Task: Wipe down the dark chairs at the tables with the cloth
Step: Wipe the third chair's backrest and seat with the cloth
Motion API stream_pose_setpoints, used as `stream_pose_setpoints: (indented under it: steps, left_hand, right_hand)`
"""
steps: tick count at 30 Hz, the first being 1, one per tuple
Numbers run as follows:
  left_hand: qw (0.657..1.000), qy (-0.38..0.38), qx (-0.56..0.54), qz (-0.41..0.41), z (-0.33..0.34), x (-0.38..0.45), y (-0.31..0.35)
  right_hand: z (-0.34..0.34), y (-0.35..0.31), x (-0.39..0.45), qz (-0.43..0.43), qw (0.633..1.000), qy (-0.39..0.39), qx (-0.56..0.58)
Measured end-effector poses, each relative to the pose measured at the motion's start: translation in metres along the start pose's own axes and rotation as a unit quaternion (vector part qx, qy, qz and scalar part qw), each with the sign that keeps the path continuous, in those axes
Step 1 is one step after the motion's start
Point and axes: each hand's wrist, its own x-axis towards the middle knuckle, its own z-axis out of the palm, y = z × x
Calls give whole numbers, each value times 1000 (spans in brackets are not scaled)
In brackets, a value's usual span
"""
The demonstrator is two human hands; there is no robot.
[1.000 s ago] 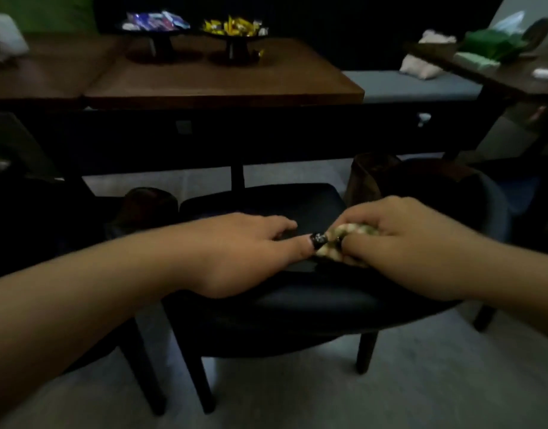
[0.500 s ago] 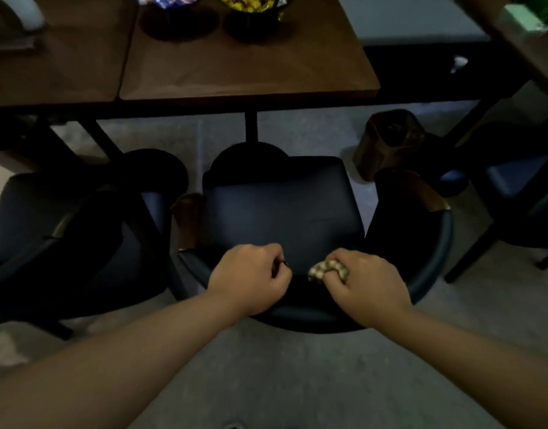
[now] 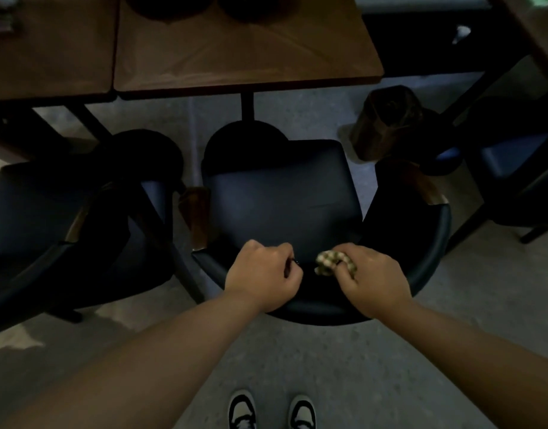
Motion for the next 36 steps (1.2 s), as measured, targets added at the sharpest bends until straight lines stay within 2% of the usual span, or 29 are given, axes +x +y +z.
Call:
stream_pose_setpoints:
  steps: [5,11,13,15,17,18,20,22,24,26,29,33,36]
  left_hand:
    - [999,32,-15,-20,0,-4,-1]
    - [999,15,-49,-12,-5,-2,-2]
    - [994,30,-104,-35,-12,3,-6]
    - [991,56,-110,-50,-22,13,-20]
    - [994,86,-47,-47,-31,34,-49]
    - [995,80,-10,-66,-36,46,-67]
    - [991,9,58,-120,-48,69,-106]
    - [977,-121,115,-132,-55,86,-139]
    - [952,-253,142,-93,-51,96,-161]
    - [942,-308,132,-21,-44,105,-170]
    - [935,-333,109,51,-37,117,-173]
    - [955,-291,26,42,-34,127,-182]
    - [970,-237,-28,38,-31,123,-185]
  right_hand:
    - [7,5,7,74,997,-12,-11]
    - [1,0,9,77,996,-37,-15]
    - [-1,-1,10,82,995,-51,-19]
    - [3,3,13,96,992,-81,-28]
    - [10,4,28,157,979,-126,35]
    - [15,2,39,199,964,-138,106]
    - [31,-10,61,272,919,-122,259]
    - [48,-32,79,316,877,-102,348]
    - [70,-52,94,331,855,-103,386]
    - [92,-69,108,319,854,-126,392]
    - [129,-91,122,282,886,-171,327]
    - [163,-103,135,238,908,-237,251]
    - [175,-100,143,251,902,-238,258]
